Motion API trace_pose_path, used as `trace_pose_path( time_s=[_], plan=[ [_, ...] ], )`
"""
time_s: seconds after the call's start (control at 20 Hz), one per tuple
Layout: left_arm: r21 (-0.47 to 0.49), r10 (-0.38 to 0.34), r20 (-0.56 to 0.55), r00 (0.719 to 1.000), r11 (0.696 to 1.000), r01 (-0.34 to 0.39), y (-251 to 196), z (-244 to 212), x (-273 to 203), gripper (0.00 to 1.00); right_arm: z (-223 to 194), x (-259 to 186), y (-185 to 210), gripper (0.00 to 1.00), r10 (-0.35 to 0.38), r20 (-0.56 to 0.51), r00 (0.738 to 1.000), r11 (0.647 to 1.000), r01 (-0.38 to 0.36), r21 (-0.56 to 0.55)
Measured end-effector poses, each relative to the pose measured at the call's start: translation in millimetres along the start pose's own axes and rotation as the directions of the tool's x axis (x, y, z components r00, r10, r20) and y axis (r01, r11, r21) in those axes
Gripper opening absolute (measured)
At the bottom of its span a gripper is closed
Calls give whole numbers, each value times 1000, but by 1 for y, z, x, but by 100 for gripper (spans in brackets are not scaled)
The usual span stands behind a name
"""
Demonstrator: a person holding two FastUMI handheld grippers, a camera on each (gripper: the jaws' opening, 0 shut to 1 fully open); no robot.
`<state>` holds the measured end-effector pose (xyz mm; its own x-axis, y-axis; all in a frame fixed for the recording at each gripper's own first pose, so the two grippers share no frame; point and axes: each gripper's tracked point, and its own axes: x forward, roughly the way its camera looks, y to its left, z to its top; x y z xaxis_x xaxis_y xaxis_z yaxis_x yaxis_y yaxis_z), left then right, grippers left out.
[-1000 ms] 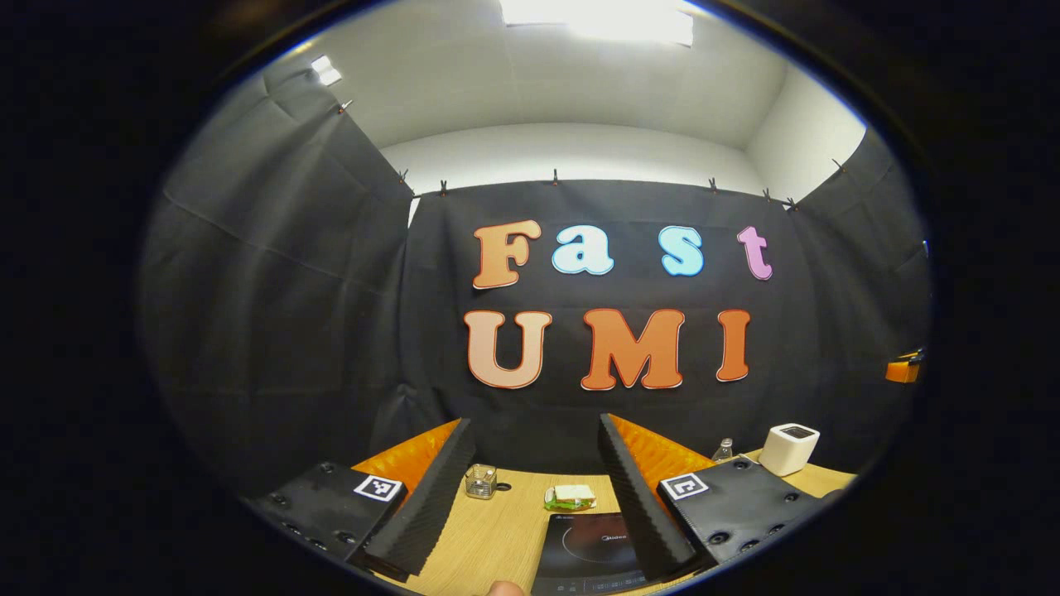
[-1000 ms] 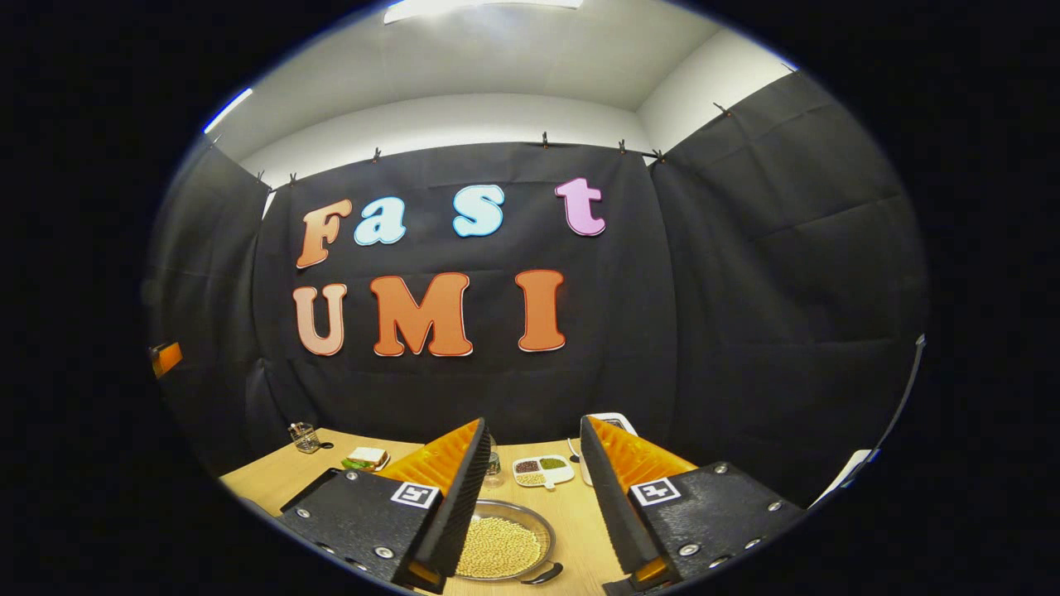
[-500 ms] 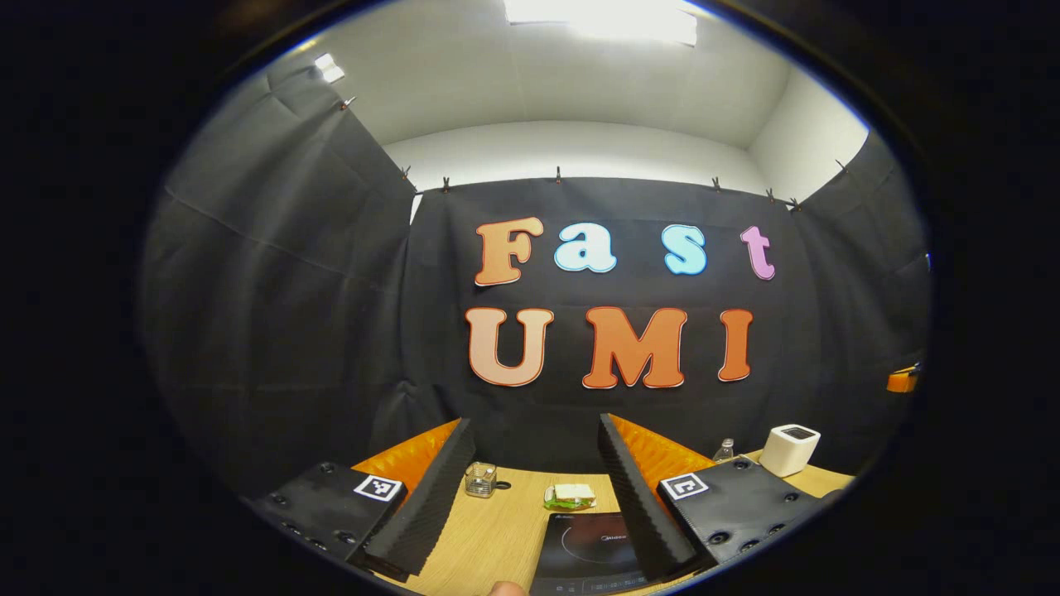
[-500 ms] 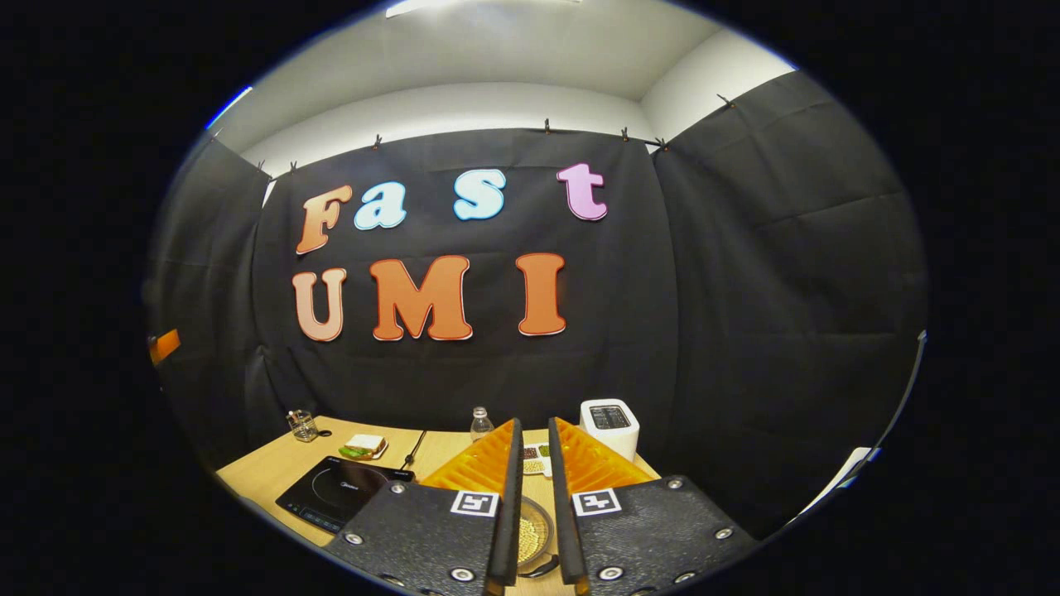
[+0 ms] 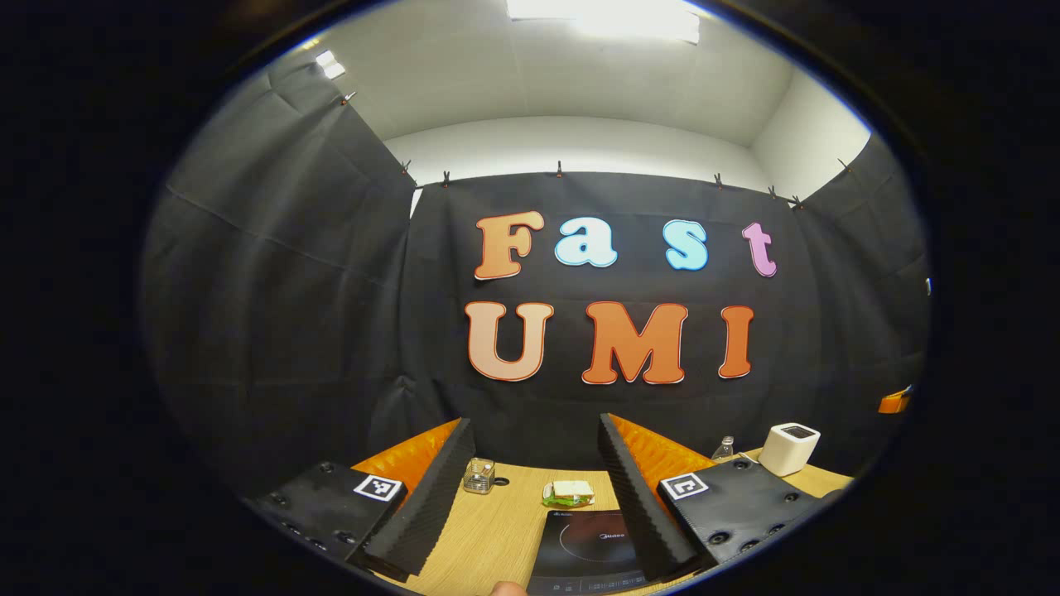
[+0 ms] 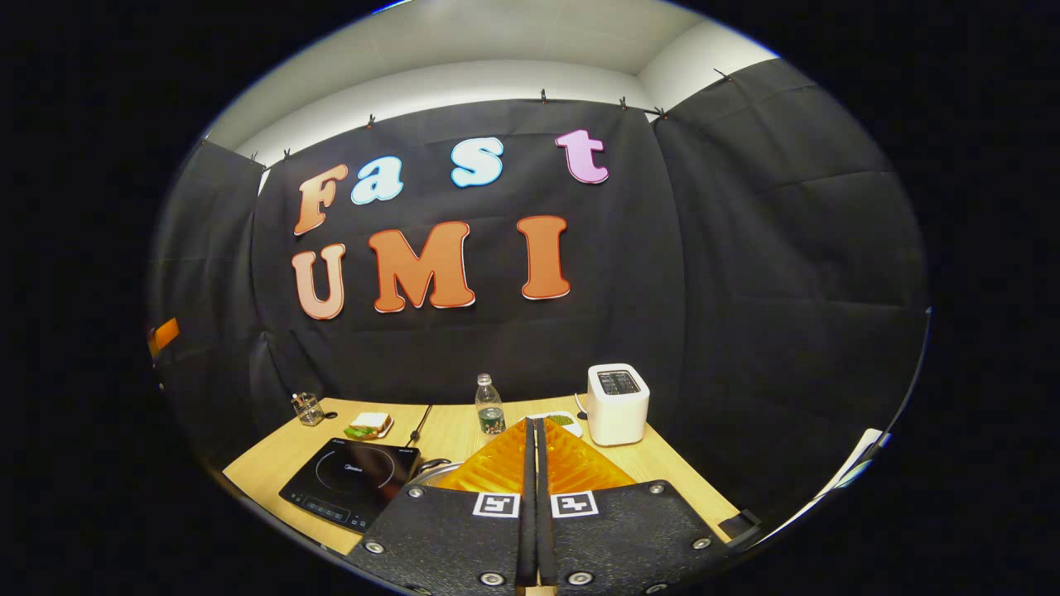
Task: First push the handle of the pot to place it horizontally, then grasp the pot with both hands and set it on the induction cooktop.
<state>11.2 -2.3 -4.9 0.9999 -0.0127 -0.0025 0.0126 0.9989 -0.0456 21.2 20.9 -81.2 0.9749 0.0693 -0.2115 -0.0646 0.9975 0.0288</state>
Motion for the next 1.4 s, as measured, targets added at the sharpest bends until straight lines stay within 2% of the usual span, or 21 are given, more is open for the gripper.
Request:
trace_pose_path(
  time_s=[0.45, 0.8, 1.15, 1.4],
  plan=[
    [6, -6, -6, 1000, 1000, 6, -4, 1, -1, 99, -68, 3, 17, 0, 54, -161, 986, 998, -60, -31],
    [6, -5, -13, 1000, 1000, 5, -4, -2, 0, 99, -110, -2, 27, 0, 80, -260, 962, 993, -99, -59],
    [3, -6, -34, 999, 1000, 6, -7, -12, 2, 99, -153, -8, 35, 0, 95, -358, 929, 987, -135, -89],
    [-16, -19, -63, 998, 1000, 18, -12, -20, 4, 99, -191, -10, 40, 0, 121, -453, 883, 985, -165, -58]
  ],
)
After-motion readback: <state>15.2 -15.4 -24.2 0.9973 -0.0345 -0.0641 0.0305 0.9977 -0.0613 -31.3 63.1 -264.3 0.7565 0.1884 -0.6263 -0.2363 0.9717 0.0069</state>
